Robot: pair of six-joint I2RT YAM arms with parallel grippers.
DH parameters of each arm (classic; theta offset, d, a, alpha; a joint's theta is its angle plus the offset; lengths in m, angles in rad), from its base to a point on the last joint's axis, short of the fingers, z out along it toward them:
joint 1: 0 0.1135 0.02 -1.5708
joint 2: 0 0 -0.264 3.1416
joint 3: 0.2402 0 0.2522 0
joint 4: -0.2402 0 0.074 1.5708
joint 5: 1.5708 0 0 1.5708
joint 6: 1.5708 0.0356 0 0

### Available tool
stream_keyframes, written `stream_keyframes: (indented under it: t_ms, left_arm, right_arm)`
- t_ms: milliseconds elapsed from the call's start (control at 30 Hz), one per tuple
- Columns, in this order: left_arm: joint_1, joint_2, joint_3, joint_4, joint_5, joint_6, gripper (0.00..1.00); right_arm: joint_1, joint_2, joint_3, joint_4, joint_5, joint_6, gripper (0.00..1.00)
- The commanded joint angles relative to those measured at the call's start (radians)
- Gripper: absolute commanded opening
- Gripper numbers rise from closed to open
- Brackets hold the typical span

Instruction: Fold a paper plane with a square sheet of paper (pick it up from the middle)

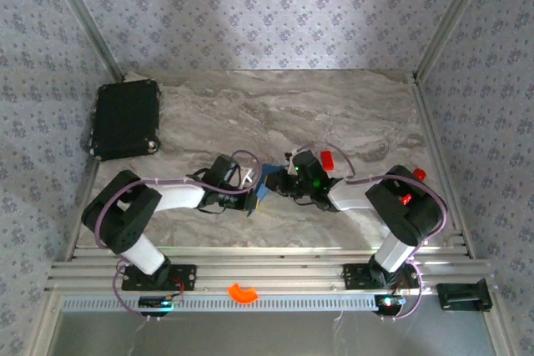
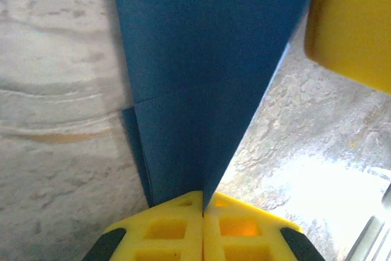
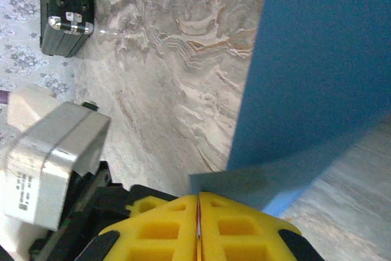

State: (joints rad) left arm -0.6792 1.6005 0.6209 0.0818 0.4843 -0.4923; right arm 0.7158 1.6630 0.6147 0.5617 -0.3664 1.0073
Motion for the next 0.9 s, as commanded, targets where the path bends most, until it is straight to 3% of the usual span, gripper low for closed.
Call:
stream_keyframes:
  t_ms: [0, 867]
  left_arm:
    - [0.006, 0.038, 0.011, -0.002, 0.036, -0.022, 0.07]
    - [0.035, 0.094, -0.021, 0.106, 0.106, -0.159, 0.05]
  right_arm:
    - [-0.007, 0.032, 0.024, 0.028, -0.017, 0.023, 0.1]
    - [-0.045, 0.076, 0.009, 0.044, -0.023, 0.036, 0.08]
